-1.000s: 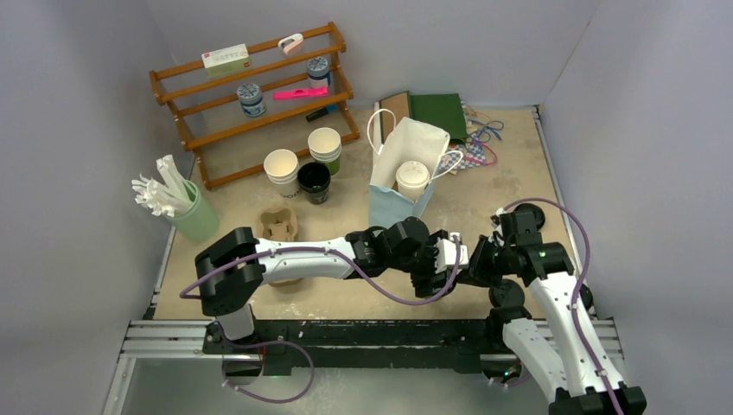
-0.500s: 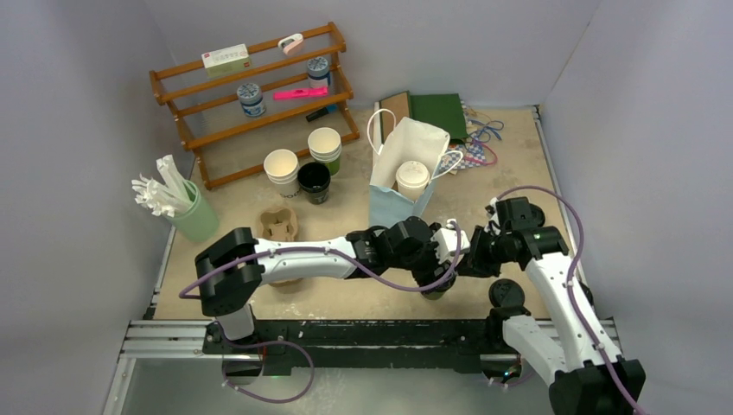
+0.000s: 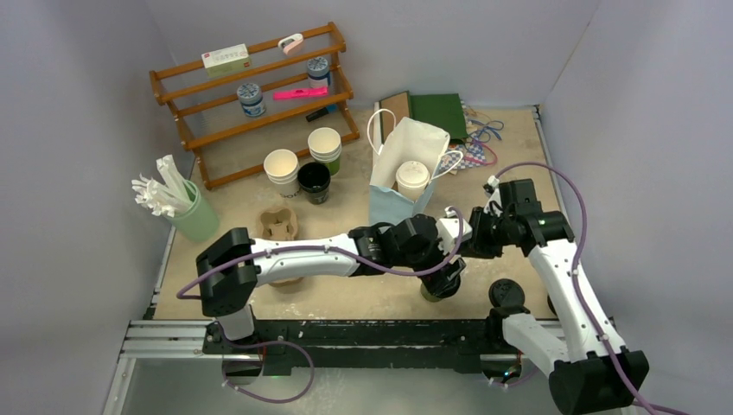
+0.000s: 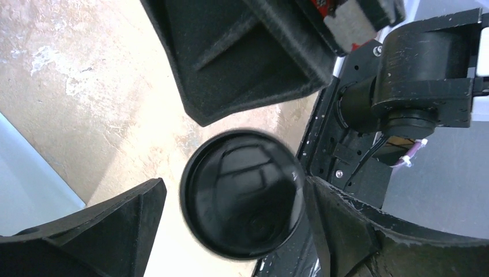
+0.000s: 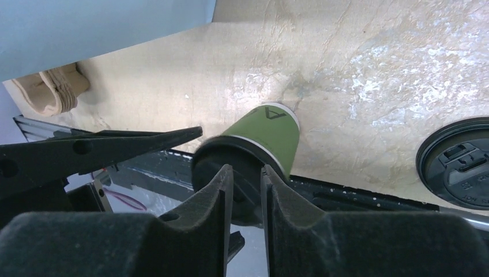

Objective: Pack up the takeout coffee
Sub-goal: Close the cup lid on the coffee cup.

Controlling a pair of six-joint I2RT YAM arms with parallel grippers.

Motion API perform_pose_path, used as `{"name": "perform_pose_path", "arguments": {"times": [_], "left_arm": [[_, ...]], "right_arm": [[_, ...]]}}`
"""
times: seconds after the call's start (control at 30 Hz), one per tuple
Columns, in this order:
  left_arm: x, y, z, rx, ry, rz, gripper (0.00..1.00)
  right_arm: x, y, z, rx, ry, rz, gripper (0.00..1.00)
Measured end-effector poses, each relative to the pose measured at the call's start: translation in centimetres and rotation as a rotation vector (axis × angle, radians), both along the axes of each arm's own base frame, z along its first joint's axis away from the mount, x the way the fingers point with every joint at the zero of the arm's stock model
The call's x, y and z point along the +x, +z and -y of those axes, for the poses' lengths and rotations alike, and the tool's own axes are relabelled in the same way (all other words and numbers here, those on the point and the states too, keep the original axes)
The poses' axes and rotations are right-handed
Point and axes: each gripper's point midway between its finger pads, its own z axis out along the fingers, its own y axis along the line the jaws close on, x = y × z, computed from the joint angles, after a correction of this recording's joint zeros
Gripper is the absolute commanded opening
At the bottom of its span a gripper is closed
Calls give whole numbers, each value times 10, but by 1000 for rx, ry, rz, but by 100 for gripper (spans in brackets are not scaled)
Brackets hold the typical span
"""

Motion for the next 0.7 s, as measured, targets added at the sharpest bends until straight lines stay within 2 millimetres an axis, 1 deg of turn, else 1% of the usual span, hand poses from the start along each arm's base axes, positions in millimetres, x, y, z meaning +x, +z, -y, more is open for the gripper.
{"name": "perform_pose_path", "arguments": {"times": [0.07, 0.13, 0.23, 0.33, 0.37, 0.43, 0.5, 0.53, 0.6, 0.7], "left_arm": [[0, 3, 1, 0, 4, -7, 95], [0, 10, 3, -10, 10, -15, 95], [0, 28, 2, -33, 30, -19, 95], [1, 51, -7, -60, 72, -25, 94], [2, 61, -14, -69, 99, -28, 92], [3, 74, -24, -94, 140, -34, 86], [3, 84, -43, -124, 199, -52, 80], [2, 87, -53, -137, 223, -64, 77], [4, 85, -77, -164, 290, -99, 71], [10, 72, -107, -196, 385, -147, 65]], "right_arm": [[-1, 1, 1, -8, 3, 3, 44], [-1, 5, 3, -19, -1, 9, 58], [-3, 19, 6, -28, -4, 47, 78], [-6, 32, 8, -28, -22, 91, 95], [-10, 35, 9, -27, -32, 93, 98], [-16, 35, 11, -28, -54, 80, 98], [-23, 34, 14, -35, -82, 59, 98], [-26, 33, 15, -39, -94, 46, 98], [-29, 32, 16, -43, -114, 29, 98], [-30, 32, 17, -43, -140, 14, 99]]}}
